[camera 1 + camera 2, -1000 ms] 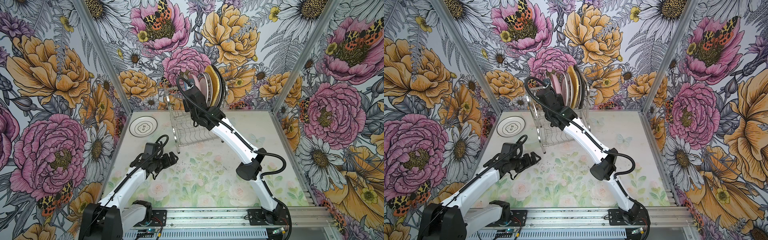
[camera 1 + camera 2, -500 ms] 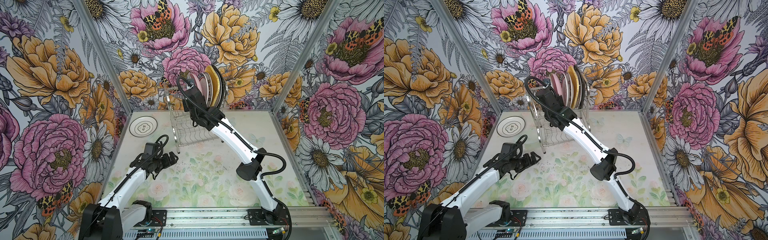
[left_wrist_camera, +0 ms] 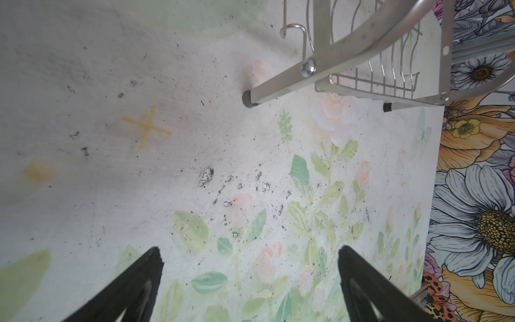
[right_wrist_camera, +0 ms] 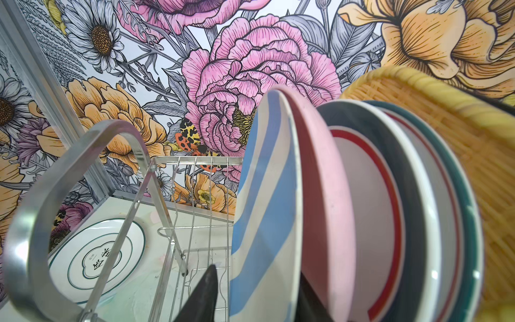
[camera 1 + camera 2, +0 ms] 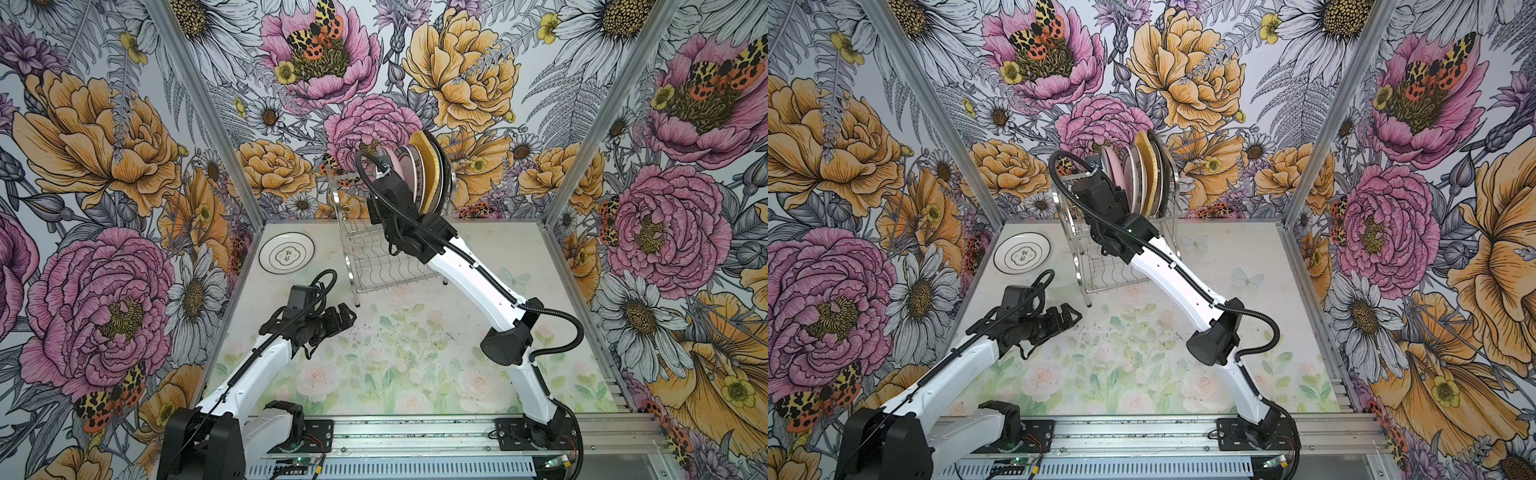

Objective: Load plates into a dish rack
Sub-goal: Place the plate on the dish rack.

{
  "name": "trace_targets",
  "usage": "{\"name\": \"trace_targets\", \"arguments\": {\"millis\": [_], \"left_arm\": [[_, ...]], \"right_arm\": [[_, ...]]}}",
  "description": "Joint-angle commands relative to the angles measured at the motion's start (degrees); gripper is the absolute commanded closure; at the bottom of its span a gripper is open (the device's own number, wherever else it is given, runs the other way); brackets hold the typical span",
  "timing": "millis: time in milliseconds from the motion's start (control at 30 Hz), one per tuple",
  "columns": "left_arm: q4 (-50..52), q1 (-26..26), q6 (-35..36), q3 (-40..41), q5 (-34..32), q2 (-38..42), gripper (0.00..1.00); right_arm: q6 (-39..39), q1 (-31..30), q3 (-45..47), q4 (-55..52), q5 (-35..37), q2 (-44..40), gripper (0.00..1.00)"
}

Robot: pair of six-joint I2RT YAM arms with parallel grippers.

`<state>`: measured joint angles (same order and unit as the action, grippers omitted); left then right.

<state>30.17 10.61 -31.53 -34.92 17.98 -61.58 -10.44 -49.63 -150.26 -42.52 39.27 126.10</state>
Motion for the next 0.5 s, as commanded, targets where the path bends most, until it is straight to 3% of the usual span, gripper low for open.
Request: {"name": "trace_targets", "arguments": {"millis": [0,467], "left_arm": [[-0.88,-0.61,0.26,-0.2,-0.48,1.11,0.01],[0.33,-2.32,1.33,-1.86,-0.21,1.22,0.01]], "right_arm": [[0.33,-1.03,1.17,1.01,0.97,-4.36,0.58],[-0.77,-5.13,11.92,0.95,2.73,-13.66,0.46]]}}
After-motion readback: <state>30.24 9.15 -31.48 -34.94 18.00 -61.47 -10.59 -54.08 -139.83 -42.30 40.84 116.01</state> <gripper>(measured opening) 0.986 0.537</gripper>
